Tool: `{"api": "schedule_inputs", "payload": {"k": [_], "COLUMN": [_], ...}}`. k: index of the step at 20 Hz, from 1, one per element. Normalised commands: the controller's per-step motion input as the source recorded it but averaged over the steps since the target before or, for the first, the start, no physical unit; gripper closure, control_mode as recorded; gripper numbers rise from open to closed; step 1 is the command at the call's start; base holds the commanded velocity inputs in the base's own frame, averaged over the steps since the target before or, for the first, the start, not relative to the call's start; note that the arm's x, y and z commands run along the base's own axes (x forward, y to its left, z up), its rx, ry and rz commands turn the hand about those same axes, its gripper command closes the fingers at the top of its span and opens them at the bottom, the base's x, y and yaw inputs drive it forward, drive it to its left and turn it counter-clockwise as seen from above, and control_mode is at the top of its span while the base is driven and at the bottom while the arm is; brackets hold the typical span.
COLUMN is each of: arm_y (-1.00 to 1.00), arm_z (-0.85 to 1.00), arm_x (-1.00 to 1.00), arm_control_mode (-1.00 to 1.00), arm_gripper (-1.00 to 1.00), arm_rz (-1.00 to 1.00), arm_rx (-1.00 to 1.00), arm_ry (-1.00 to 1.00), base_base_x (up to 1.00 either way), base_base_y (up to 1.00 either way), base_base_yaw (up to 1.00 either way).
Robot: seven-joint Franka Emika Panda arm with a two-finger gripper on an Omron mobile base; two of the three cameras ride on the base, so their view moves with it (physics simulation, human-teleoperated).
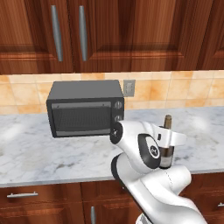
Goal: There is a wine glass and glass cup on the dining counter. Place the wine bottle next to the wine glass and the juice bottle next to the glass cup.
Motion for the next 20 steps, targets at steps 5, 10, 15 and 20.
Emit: {"api": "schedule_inputs", "payload": {"k": [5,10,15,20], "arm_y": [0.0,0.0,0.0,0.0], "arm_z": [0.0,0.0,0.0,0.0], "arm_x": [0.0,0.0,0.0,0.0], "arm_control_mode": [1.0,1.0,1.0,1.0], "arm_gripper": [1.0,1.0,1.0,1.0], "arm_rz": [0.0,0.0,0.0,0.0], "arm_rx": [0.0,0.0,0.0,0.0], "arm_ry": [0.0,0.0,0.0,0.0], "base_base_x": [-0.6,-0.76,-0.4,-0.06], "base_base_y": [0.08,0.13,0.13,0.0], "base_base_yaw": [0.0,0.12,0.66,1.0]}}
